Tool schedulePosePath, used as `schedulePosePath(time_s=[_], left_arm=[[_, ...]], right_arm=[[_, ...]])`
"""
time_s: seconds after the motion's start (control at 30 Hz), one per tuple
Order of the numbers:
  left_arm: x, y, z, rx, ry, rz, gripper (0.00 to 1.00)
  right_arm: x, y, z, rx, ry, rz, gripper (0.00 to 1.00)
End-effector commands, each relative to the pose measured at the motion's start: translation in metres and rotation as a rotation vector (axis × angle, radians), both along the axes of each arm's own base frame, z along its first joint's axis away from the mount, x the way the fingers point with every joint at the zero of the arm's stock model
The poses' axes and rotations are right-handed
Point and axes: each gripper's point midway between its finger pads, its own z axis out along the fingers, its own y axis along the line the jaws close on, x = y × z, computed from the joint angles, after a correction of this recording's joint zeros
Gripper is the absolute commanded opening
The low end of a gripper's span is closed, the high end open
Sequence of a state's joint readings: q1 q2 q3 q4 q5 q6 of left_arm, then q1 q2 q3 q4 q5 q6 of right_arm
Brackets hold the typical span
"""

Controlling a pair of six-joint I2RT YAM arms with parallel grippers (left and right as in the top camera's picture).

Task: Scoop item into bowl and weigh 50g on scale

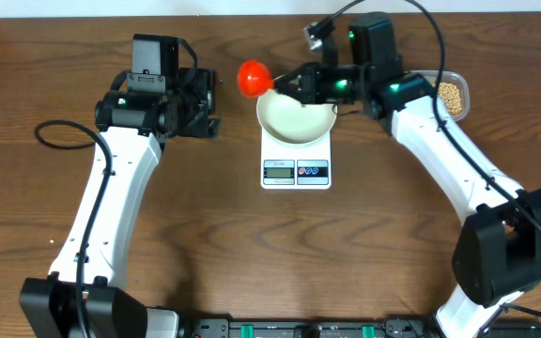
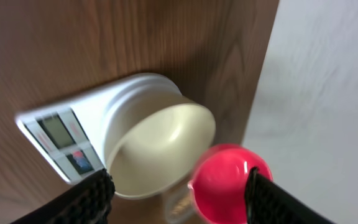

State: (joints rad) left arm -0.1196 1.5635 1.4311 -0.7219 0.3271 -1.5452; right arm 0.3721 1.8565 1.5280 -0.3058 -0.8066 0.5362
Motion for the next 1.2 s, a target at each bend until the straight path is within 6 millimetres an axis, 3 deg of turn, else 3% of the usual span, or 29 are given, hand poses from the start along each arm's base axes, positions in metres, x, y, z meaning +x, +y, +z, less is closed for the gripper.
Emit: schedulePosePath(time_s=[0.0, 0.4, 0.8, 0.93, 1.17], left_arm=[[0.005, 0.019, -0.008, 0.258, -0.084, -0.176, 0.7], [0.013, 0.035, -0.006, 0.62, -0.22, -0.523, 0.71], [0.012, 0.032, -0.006, 0.758, -0.291, -0.763, 0.7], [0.005, 0.018, -0.009, 0.749, -0.286, -0.81, 0.5], [-0.024, -0.03, -0.028, 0.735, -0.258, -0.971, 0.29]], right_arm=[[0.015, -0.024, 0.002, -0.053, -0.102, -0.015, 0.01], [0.033, -0.118, -0.014, -0.109, -0.061, -0.1, 0.01], [0.026, -0.141, 0.021, -0.094, -0.174, -0.099, 0.01], [0.024, -0.159, 0.036, -0.108, -0.198, -0.148, 0.01], [0.023, -0.219, 0.048, -0.17, -0.181, -0.311, 0.01]])
